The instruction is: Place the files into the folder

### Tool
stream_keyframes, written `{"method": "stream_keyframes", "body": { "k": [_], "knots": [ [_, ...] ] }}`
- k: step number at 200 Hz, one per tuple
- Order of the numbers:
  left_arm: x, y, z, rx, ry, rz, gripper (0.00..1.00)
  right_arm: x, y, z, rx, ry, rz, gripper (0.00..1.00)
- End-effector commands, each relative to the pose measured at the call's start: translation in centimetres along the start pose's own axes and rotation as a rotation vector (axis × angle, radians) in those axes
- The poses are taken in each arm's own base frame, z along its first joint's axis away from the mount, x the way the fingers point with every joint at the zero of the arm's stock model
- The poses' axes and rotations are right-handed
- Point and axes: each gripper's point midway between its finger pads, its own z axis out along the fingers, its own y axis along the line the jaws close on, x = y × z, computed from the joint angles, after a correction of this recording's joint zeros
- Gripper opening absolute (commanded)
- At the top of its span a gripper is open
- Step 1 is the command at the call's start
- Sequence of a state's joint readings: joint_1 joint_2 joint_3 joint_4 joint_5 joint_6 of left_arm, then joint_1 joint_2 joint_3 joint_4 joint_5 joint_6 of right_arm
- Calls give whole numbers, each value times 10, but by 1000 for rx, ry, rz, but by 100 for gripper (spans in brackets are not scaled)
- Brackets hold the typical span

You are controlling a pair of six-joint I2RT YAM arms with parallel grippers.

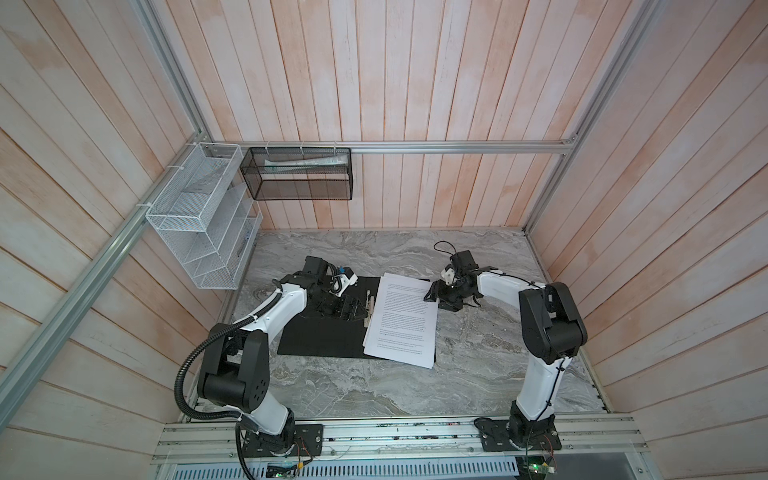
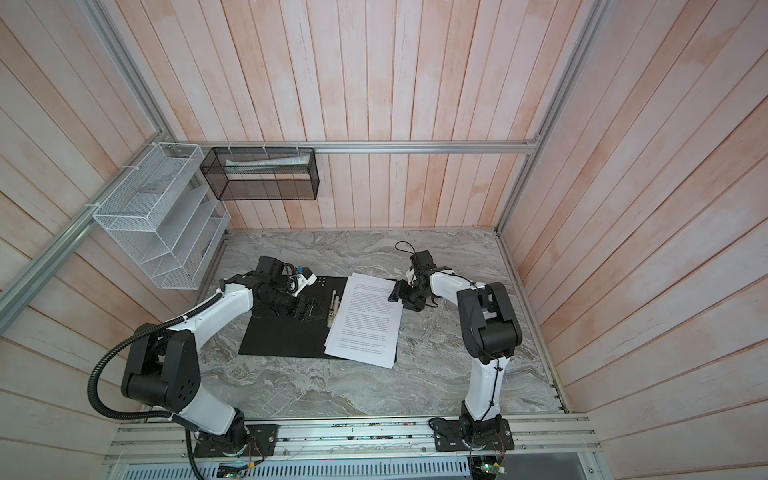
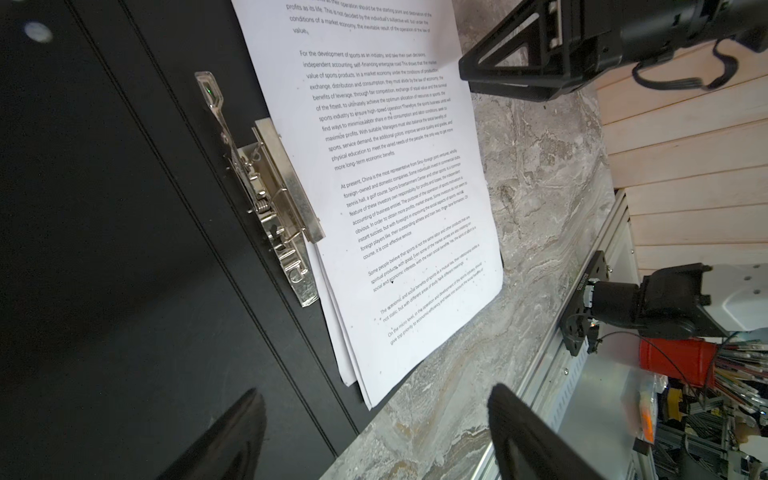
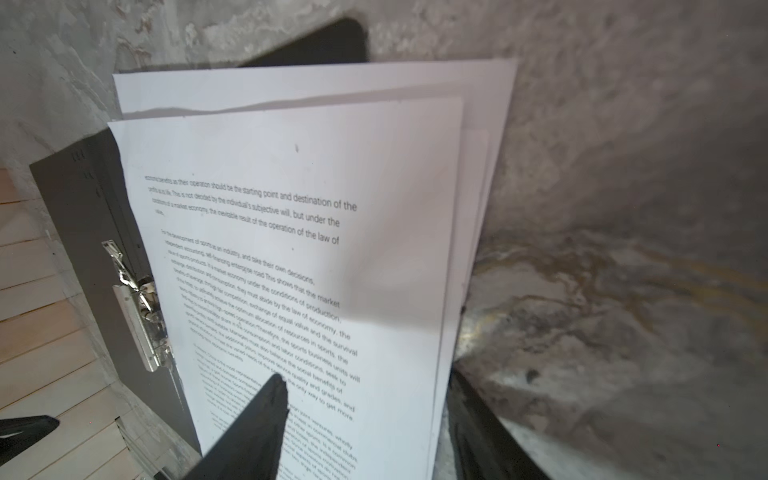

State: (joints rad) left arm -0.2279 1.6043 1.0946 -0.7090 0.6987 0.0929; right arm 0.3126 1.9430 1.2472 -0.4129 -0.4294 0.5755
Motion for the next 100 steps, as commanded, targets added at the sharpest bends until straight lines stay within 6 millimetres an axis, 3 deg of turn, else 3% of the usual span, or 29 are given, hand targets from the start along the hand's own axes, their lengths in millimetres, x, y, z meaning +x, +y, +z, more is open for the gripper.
{"method": "stream_keyframes", "body": {
  "k": [1, 53, 100],
  "knots": [
    [7, 7, 5, -5, 14, -18, 86, 1, 3, 10, -2, 34, -6, 63],
    [11, 11, 7, -16, 20, -27, 86, -11, 13, 12, -4, 35, -33, 63],
    [8, 12, 6, -23, 8, -23, 86, -10, 23, 16, -5, 61, -79, 63]
  ]
}}
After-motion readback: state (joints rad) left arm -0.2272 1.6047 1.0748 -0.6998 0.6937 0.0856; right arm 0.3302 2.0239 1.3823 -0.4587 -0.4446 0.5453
